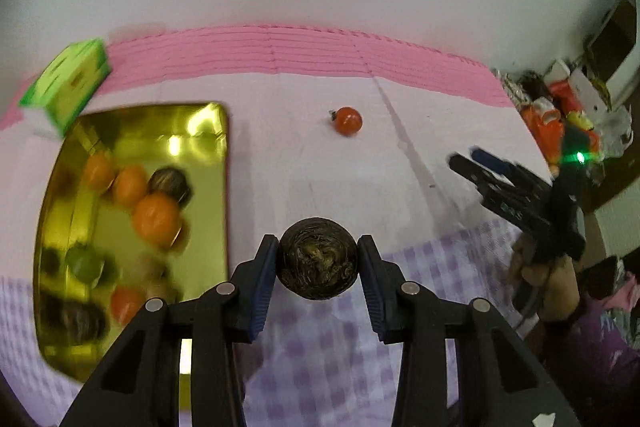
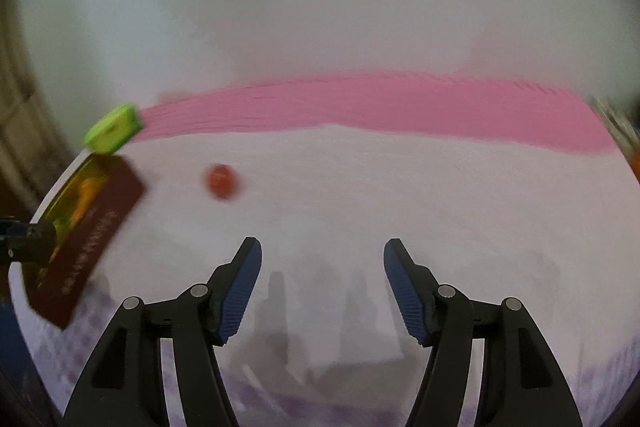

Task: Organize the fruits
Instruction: 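Lift the dark brown fruit with the left gripper while the right gripper grasps the red tomato, then carry the dark brown fruit into the tin with the left gripper and open it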

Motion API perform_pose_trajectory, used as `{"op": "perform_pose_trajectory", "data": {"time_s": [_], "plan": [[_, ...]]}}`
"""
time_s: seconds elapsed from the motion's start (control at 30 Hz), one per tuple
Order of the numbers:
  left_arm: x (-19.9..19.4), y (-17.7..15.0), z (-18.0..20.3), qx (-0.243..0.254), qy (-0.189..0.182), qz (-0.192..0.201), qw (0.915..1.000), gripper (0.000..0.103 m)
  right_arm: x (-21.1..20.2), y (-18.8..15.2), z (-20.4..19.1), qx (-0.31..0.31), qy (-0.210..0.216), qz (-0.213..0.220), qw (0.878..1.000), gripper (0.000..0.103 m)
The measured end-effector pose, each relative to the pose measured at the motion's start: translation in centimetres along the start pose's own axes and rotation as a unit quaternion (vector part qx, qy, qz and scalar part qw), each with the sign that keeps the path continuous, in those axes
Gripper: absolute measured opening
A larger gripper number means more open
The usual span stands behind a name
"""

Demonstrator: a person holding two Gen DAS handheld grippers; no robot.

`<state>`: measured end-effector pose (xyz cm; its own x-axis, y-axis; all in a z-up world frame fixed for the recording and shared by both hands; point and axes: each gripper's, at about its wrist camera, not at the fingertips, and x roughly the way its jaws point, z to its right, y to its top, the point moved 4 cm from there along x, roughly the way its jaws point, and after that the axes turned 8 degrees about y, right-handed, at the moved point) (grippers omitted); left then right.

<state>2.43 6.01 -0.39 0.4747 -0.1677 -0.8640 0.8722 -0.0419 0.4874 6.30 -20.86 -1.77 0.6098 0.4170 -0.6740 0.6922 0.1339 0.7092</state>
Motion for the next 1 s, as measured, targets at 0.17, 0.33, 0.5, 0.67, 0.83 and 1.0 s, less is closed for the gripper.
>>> {"op": "perform_pose_trajectory", "data": {"time_s": [0.17, 0.33, 0.5, 0.67, 0.83, 1.0], "plan": [[-2.2, -1.2, -2.7, -0.04, 0.018, 0.014, 0.9989, 0.036, 4.4, 2.9, -3.1, -0.053, 0.043, -0.032, 0.997, 0.062], [-4.3, -1.9, -4.8, -0.064, 0.036, 0.034, 0.9967, 0.036, 7.7, 3.7, -4.3, -0.078, 0.038, -0.053, 0.995, 0.062], [-5.5, -2.5, -6.0, -0.076, 0.044, 0.045, 0.9951, 0.036, 10.0, 3.9, -5.2, -0.096, 0.032, -0.075, 0.992, 0.06], [-5.7, -3.1, -6.5, -0.087, 0.047, 0.047, 0.994, 0.036, 11.9, 3.7, -5.2, -0.101, 0.017, -0.105, 0.989, 0.032], [-5.8, -3.7, -7.5, -0.1, 0.06, 0.051, 0.9919, 0.036, 9.0, 3.0, -4.2, -0.07, 0.008, -0.074, 0.995, 0.032], [-5.7, -4.5, -9.0, -0.117, 0.067, 0.057, 0.9891, 0.036, 3.3, 0.5, 0.1, 0.015, -0.044, -0.025, 0.999, 0.032]]}}
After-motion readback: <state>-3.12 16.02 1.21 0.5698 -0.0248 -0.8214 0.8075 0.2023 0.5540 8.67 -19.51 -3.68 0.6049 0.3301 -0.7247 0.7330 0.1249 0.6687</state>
